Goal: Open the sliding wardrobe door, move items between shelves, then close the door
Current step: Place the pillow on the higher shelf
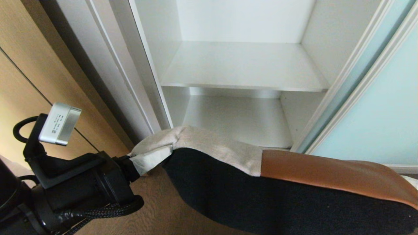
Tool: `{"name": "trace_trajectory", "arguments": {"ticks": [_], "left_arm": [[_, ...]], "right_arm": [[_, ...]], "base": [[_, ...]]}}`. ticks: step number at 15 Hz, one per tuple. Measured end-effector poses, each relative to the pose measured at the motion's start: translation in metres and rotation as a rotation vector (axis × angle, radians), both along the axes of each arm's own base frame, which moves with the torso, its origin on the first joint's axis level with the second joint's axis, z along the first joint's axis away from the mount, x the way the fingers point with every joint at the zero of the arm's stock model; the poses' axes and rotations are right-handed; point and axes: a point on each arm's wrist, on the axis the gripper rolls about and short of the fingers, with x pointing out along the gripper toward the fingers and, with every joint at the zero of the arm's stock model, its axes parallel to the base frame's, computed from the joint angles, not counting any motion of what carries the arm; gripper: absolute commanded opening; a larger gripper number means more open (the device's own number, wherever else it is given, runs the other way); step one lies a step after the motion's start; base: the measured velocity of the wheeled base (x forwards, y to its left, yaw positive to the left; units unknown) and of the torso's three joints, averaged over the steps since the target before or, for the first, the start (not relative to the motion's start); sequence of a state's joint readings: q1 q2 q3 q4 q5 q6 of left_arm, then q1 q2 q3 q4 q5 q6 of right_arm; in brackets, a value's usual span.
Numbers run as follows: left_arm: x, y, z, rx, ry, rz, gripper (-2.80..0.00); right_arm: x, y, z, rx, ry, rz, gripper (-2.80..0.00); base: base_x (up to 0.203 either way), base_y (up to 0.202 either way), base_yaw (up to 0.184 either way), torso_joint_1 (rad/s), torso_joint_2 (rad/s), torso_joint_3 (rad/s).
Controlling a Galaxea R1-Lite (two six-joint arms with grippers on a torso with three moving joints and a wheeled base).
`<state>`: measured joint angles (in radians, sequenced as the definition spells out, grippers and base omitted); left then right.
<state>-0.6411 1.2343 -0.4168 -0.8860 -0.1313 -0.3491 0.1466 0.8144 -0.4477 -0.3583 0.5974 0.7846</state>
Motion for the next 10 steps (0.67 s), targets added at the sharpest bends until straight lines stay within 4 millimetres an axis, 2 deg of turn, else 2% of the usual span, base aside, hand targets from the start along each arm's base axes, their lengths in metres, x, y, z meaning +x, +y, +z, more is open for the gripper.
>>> {"name": "trace_trajectory", "arguments": {"ticks": [10], "left_arm": [[0.0032,-0.0022,-0.0016,0.003,0.007,0.005,-2.80]], "right_arm": [[0.0006,0.0001,0.0037,0.002,-0.011,-0.001,-2.80]], "base": [[0.000,0.000,0.000,0.003,0.00,0.199]]}}
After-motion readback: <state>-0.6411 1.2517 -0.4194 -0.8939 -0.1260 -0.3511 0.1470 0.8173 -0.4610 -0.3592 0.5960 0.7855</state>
